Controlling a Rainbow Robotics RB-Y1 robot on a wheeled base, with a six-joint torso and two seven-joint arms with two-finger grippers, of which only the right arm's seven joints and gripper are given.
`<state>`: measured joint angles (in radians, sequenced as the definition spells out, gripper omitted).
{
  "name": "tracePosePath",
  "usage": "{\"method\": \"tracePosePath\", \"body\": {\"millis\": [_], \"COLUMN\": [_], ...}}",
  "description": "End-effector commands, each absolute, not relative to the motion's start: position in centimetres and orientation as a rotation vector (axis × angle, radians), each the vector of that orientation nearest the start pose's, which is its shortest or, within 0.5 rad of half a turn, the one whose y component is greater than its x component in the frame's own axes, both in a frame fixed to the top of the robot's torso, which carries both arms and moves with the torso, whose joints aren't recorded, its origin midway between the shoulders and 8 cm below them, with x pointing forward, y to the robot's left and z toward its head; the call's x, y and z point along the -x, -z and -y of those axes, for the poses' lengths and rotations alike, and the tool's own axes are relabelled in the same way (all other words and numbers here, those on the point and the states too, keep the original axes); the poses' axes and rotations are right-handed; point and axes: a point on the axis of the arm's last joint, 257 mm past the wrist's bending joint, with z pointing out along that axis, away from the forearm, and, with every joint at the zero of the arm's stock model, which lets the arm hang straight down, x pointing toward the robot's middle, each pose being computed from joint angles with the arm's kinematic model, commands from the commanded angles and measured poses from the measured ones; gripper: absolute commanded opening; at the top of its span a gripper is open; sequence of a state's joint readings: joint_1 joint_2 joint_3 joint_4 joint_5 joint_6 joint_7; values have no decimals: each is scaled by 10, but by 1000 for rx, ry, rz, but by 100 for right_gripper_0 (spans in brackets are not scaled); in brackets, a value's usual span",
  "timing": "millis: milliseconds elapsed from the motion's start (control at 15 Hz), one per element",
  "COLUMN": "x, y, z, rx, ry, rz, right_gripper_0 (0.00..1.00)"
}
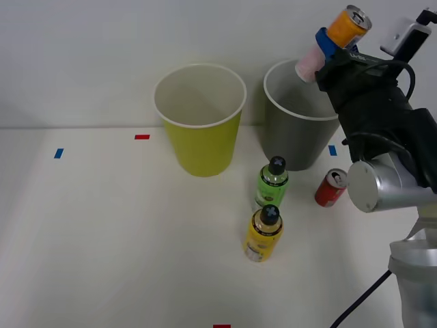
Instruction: Put cans in the gray bin, plastic bottles in the light green bin
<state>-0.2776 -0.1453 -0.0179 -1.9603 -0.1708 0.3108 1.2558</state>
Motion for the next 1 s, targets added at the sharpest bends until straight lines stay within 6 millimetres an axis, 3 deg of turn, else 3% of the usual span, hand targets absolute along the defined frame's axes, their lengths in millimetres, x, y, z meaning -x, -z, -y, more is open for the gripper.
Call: {"method": "tracePosePath", "body": {"millis": [67, 267, 533, 600, 733, 800, 1000], "x": [-594, -605, -605, -605, -604, -604, -604], "y": [-26, -18, -21, -22, -22, -22, -23], "z": [191, 198, 198, 198, 197, 197, 196], "rx": [-44, 5, 8, 7, -2, -8, -26], "ry": [-252, -131, -147, -155, -177, -188, -216], "rz": [-1283, -1301, -1287, -1287, -1283, -1284, -1283], "right_gripper_0": [0, 0, 1, 17, 77, 100, 100]}}
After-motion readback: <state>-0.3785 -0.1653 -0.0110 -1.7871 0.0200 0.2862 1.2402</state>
